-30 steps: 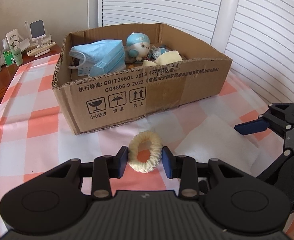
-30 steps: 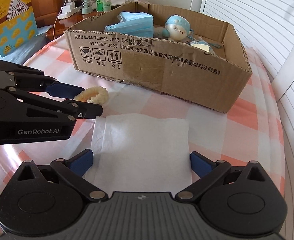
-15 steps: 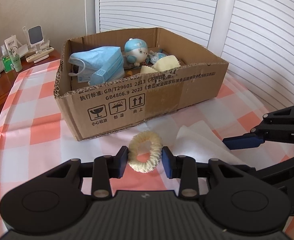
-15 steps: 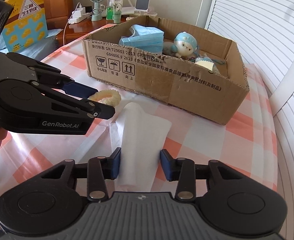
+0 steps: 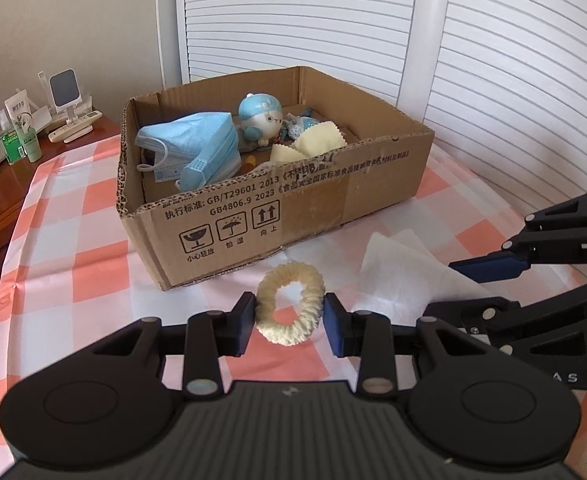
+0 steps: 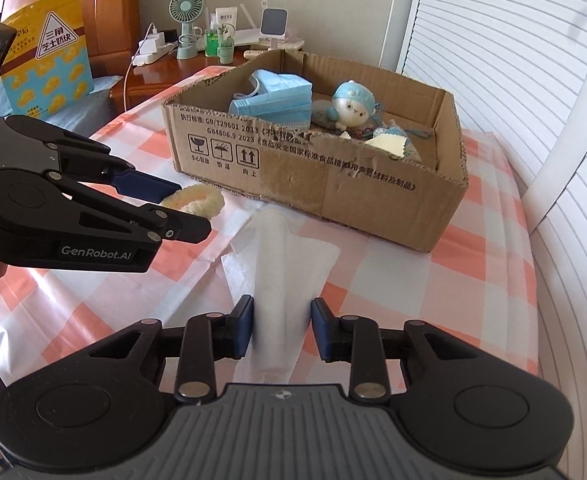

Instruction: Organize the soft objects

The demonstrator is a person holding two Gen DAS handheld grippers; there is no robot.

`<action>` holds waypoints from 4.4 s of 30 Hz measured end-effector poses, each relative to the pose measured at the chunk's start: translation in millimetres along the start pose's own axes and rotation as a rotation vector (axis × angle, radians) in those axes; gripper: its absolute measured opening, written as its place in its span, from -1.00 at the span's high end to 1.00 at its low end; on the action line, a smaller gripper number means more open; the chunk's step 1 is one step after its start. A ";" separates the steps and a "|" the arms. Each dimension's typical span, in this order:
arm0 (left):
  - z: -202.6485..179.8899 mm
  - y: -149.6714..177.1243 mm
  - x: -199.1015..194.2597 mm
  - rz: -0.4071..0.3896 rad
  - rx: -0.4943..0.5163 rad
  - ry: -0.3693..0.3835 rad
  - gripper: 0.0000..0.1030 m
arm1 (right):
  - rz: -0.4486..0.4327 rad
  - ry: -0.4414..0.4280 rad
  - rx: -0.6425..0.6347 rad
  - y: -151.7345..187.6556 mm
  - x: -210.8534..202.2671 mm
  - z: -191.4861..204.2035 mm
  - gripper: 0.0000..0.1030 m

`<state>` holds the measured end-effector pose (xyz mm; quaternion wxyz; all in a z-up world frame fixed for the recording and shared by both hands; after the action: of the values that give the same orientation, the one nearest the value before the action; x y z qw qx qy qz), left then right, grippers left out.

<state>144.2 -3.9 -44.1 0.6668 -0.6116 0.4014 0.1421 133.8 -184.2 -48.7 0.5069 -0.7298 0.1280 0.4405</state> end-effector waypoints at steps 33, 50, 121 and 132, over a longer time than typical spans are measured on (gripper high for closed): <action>58.1 -169.5 63.9 -0.148 0.072 -0.153 -0.91 | -0.159 0.065 0.020 -103.4 -7.7 -65.5 0.31; 64.8 -98.9 -43.2 -0.243 0.012 -0.224 -0.99 | -0.209 0.068 0.204 -133.3 17.0 -70.7 -1.00; 3.3 -37.9 -107.9 -0.133 -0.161 -0.301 -0.99 | -0.138 0.233 0.390 -39.2 -87.5 -14.3 -1.00; 2.8 -38.1 -107.8 -0.134 -0.160 -0.302 -0.99 | -0.137 0.230 0.393 -38.7 -87.4 -14.1 -1.00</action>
<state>102.5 23.1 58.8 0.6766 -0.6599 0.2425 0.2191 115.0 -201.4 44.5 0.6499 -0.6697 0.2182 0.2855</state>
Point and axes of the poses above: each gripper's, at about its wrist camera, not at the fingertips, and x roughly the way its jaws point, z to its left, y to its underside, the point moved 1 cm from there along x, roughly the way its jaws point, and after that the axes turned 2 degrees about -x, right-handed, at the moved point
